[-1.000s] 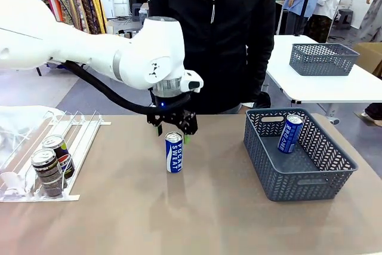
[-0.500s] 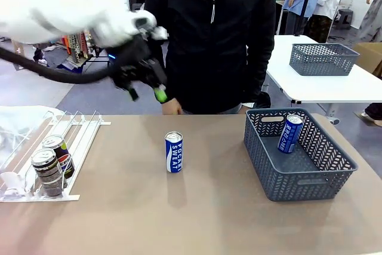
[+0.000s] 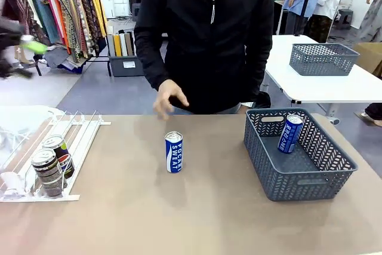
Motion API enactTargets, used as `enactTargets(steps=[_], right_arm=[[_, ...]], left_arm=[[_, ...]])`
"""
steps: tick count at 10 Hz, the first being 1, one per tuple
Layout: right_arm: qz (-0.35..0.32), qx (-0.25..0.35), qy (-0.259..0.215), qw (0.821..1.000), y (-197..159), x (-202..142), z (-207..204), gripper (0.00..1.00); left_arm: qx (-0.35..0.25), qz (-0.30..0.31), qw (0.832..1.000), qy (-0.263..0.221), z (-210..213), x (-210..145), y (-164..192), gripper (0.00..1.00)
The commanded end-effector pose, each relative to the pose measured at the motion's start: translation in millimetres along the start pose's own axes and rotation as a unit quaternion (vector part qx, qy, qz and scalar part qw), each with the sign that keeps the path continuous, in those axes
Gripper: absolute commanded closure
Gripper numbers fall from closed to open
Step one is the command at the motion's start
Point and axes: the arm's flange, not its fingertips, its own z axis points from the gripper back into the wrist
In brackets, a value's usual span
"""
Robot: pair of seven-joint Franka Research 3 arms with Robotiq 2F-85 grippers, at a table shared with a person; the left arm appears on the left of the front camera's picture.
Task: Retrieve and store the cans from the dispenser.
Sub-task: Pick up the last remaining can from one row of the Automatic Can Dispenser and place it in the middle of the table.
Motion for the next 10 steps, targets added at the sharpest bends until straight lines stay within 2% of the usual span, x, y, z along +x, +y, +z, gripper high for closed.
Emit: enactTargets(steps=[1,2,3,4,5,10], right_arm=[[0.003,0.008,-0.005,1.0,2,1,-1,0.0],[0.003,0.008,-0.005,1.0,2,1,-1,0.0],[0.003,0.008,-0.005,1.0,2,1,-1,0.0],[0.003,0.008,-0.005,1.0,2,1,-1,0.0],[0.003,0.008,-0.005,1.0,2,1,-1,0.0],[0.003,0.008,-0.005,1.0,2,1,-1,0.0]], left_arm=[[-0.07,0.063,0.993,-0.072,36,-26,61,0.0],[-0.114,0.088,0.985,-0.099,56,-46,103,0.0],[-0.125,0.084,0.984,-0.099,60,-59,119,0.0],[-0.072,0.072,0.992,-0.076,59,-65,124,0.0],[-0.095,0.1,0.986,-0.098,76,-63,113,0.0],[-0.095,0.1,0.986,-0.098,76,-63,113,0.0]])
